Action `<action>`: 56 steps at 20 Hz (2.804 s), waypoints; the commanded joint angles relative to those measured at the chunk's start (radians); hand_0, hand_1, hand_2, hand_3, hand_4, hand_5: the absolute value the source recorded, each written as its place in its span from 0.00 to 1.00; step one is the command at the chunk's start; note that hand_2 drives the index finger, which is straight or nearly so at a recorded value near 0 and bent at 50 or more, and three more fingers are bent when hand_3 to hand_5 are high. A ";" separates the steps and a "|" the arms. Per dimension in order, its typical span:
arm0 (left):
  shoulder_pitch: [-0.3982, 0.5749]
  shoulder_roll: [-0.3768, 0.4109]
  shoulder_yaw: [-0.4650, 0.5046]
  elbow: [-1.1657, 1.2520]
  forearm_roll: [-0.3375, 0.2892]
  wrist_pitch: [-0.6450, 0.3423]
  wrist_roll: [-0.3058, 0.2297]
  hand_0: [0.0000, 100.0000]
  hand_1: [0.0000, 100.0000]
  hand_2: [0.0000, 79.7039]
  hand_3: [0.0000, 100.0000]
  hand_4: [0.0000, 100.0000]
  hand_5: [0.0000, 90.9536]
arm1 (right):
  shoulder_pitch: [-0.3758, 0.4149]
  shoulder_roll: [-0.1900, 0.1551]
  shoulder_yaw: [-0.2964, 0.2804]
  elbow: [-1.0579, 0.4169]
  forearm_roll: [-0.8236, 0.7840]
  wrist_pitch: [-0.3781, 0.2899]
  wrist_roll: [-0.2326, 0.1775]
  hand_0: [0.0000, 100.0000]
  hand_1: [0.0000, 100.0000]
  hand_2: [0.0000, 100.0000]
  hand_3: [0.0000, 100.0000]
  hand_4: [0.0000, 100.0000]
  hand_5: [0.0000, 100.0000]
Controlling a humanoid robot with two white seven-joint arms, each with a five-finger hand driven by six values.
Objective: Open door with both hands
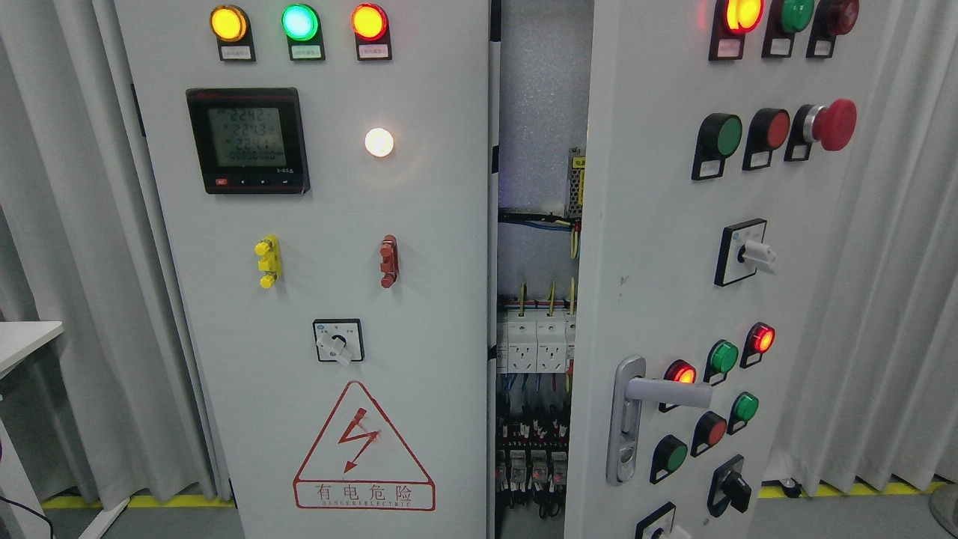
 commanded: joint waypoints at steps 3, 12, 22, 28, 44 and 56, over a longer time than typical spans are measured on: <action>-0.012 0.283 0.017 -0.531 0.315 0.002 -0.038 0.30 0.00 0.03 0.03 0.04 0.00 | 0.000 -0.002 0.000 0.000 -0.028 0.000 0.000 0.22 0.00 0.00 0.00 0.00 0.00; -0.326 0.386 0.032 -0.601 0.776 0.198 -0.116 0.30 0.00 0.03 0.03 0.04 0.00 | 0.000 -0.002 0.000 0.000 -0.028 0.000 0.000 0.22 0.00 0.00 0.00 0.00 0.00; -0.682 0.319 0.112 -0.585 0.916 0.569 -0.116 0.30 0.00 0.03 0.03 0.04 0.00 | 0.000 -0.002 0.000 0.000 -0.028 0.000 0.000 0.22 0.00 0.00 0.00 0.00 0.00; -0.961 0.296 0.107 -0.481 0.932 0.711 -0.115 0.30 0.00 0.03 0.03 0.04 0.00 | 0.000 -0.002 0.000 0.000 -0.028 0.000 0.000 0.22 0.00 0.00 0.00 0.00 0.00; -1.362 0.035 -0.115 -0.062 0.820 0.769 -0.098 0.30 0.00 0.03 0.03 0.04 0.00 | 0.000 -0.002 0.000 0.000 -0.028 0.000 0.000 0.22 0.00 0.00 0.00 0.00 0.00; -1.436 -0.018 -0.345 -0.042 0.763 0.664 -0.098 0.30 0.00 0.03 0.03 0.04 0.00 | 0.000 -0.002 0.000 0.000 -0.028 0.000 0.000 0.22 0.00 0.00 0.00 0.00 0.00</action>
